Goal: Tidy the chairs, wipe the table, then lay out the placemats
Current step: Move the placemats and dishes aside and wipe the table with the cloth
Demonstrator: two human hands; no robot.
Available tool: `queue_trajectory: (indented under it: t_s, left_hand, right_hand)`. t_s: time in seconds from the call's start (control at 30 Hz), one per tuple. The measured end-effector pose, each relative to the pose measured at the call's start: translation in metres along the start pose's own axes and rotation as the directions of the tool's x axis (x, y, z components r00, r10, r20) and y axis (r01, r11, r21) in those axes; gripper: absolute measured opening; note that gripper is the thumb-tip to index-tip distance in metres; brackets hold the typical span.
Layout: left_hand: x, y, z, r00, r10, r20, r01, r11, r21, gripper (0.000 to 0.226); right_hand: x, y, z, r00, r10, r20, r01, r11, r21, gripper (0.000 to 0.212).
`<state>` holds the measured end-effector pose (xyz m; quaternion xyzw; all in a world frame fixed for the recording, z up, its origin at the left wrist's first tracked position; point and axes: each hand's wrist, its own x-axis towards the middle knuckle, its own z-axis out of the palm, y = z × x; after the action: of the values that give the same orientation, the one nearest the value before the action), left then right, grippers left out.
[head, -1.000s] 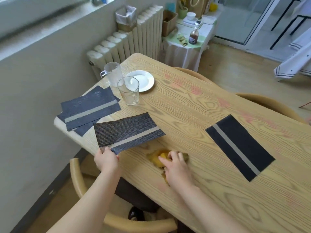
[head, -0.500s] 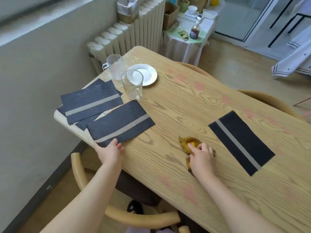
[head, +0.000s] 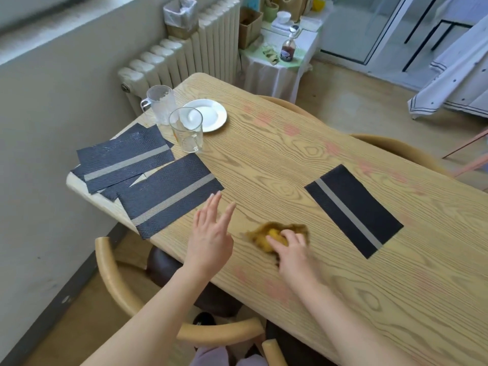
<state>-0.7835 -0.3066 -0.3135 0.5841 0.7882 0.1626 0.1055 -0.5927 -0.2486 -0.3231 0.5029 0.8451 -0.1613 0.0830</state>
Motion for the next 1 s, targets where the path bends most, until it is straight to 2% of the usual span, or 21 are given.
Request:
queue_trajectory:
  t_s: [0.13, 0.23, 0.3, 0.4, 0.5, 0.6, 0.7, 0.77, 0.87, 0.93, 1.0]
  left_hand:
    - [-0.012, 0.010, 0.004, 0.996, 0.007, 0.087, -0.009, 1.000, 0.013, 0.064]
    - [-0.019, 0.010, 0.009, 0.985, -0.042, 0.167, 0.040, 0.999, 0.012, 0.061]
    - [-0.027, 0.012, 0.011, 0.981, -0.059, 0.185, 0.058, 0.998, 0.007, 0.063]
    - [-0.039, 0.013, 0.011, 0.983, -0.091, 0.158, 0.093, 0.996, -0.010, 0.066]
    - [-0.048, 0.007, 0.011, 0.985, -0.114, 0.128, 0.118, 0.993, -0.021, 0.063]
    - [-0.054, 0.004, 0.008, 0.983, -0.148, 0.107, 0.151, 0.988, -0.023, 0.060]
    - [-0.061, 0.000, 0.007, 0.983, -0.158, 0.095, 0.161, 0.987, -0.015, 0.061]
    - [-0.065, -0.002, 0.009, 0.981, -0.162, 0.107, 0.164, 0.986, -0.011, 0.061]
    - [-0.067, -0.004, 0.009, 0.977, -0.175, 0.122, 0.180, 0.983, -0.026, 0.058]
    - [-0.067, -0.003, 0.009, 0.975, -0.185, 0.120, 0.191, 0.981, -0.041, 0.058]
    - [-0.067, 0.000, 0.009, 0.974, -0.185, 0.127, 0.193, 0.980, -0.051, 0.058]
  right_hand:
    - [-0.015, 0.063, -0.004, 0.957, 0.287, -0.049, -0.281, 0.954, 0.102, 0.058]
    - [-0.016, 0.063, -0.001, 0.947, 0.315, -0.061, -0.310, 0.947, 0.086, 0.057]
    - [-0.015, 0.041, 0.001, 0.971, 0.235, -0.048, -0.231, 0.970, 0.076, 0.057]
    - [-0.016, -0.003, 0.008, 0.999, -0.053, 0.003, 0.053, 0.996, 0.067, 0.060]
    - [-0.024, -0.035, 0.015, 0.946, -0.319, 0.053, 0.319, 0.948, 0.020, 0.056]
    - [-0.023, -0.032, 0.019, 0.911, -0.410, 0.052, 0.412, 0.910, -0.049, 0.054]
    - [-0.017, -0.009, 0.019, 0.940, -0.340, 0.033, 0.341, 0.939, -0.044, 0.056]
    - [-0.014, 0.010, 0.015, 0.984, -0.180, 0.000, 0.180, 0.984, 0.019, 0.056]
    - [-0.011, 0.021, 0.009, 0.999, -0.010, -0.037, 0.013, 0.996, 0.086, 0.054]
    - [-0.010, 0.012, 0.008, 0.999, -0.005, -0.033, 0.007, 0.997, 0.079, 0.054]
    - [-0.012, -0.007, 0.009, 0.997, -0.071, -0.010, 0.072, 0.994, 0.081, 0.058]
